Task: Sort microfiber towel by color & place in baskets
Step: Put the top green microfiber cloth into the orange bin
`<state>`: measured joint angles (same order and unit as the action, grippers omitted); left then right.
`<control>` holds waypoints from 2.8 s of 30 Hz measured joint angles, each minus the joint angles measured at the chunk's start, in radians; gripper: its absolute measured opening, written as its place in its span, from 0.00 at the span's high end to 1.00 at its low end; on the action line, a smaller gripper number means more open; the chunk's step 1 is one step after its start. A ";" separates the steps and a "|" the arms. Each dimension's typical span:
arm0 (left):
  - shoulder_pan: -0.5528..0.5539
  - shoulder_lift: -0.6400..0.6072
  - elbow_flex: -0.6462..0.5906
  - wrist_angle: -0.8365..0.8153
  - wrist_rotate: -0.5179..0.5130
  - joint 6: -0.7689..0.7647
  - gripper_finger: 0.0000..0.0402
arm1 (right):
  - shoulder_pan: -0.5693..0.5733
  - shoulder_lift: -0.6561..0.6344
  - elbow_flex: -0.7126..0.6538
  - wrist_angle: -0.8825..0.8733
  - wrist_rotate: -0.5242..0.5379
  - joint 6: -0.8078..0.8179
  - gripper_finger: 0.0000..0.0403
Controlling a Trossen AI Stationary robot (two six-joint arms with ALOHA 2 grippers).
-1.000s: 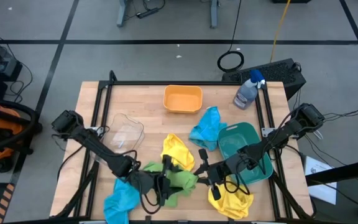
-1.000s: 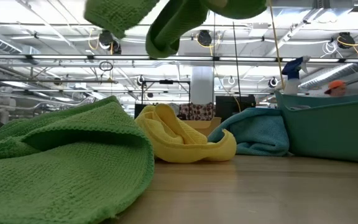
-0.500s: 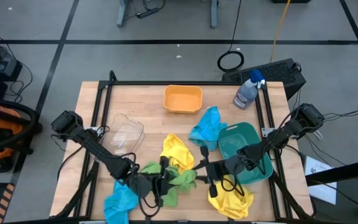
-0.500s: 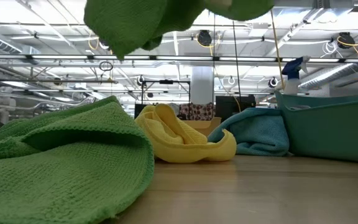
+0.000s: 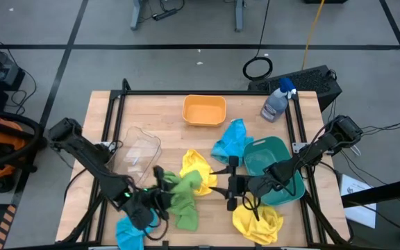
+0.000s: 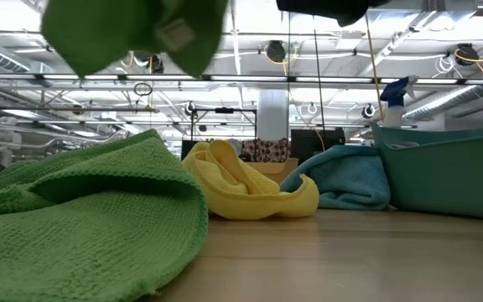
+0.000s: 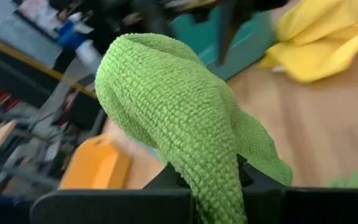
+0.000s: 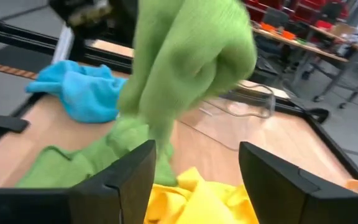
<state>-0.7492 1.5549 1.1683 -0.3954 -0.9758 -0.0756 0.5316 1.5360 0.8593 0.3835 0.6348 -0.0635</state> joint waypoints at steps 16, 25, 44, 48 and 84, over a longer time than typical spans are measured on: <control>-0.044 -0.259 0.000 -0.991 -0.138 -0.831 0.96 | -0.002 0.000 0.000 0.000 0.028 0.000 0.44; 0.021 -0.308 0.000 -1.014 -0.317 -0.715 0.96 | -0.020 0.000 0.000 0.001 0.027 0.000 0.44; 0.737 -0.288 0.000 0.177 0.478 0.634 0.96 | -0.040 -0.001 0.000 -0.084 0.018 -0.003 0.44; 0.937 -0.212 0.000 0.255 0.778 0.685 0.96 | -0.030 -0.001 0.000 -0.202 0.017 0.073 0.44; 1.198 0.218 0.000 0.501 0.918 0.652 0.49 | 0.060 -0.001 0.000 -0.534 0.015 0.465 0.44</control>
<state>0.4493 1.7725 1.1687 0.1056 -0.0578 0.5761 0.5911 1.5352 0.8592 -0.1509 0.6495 0.4017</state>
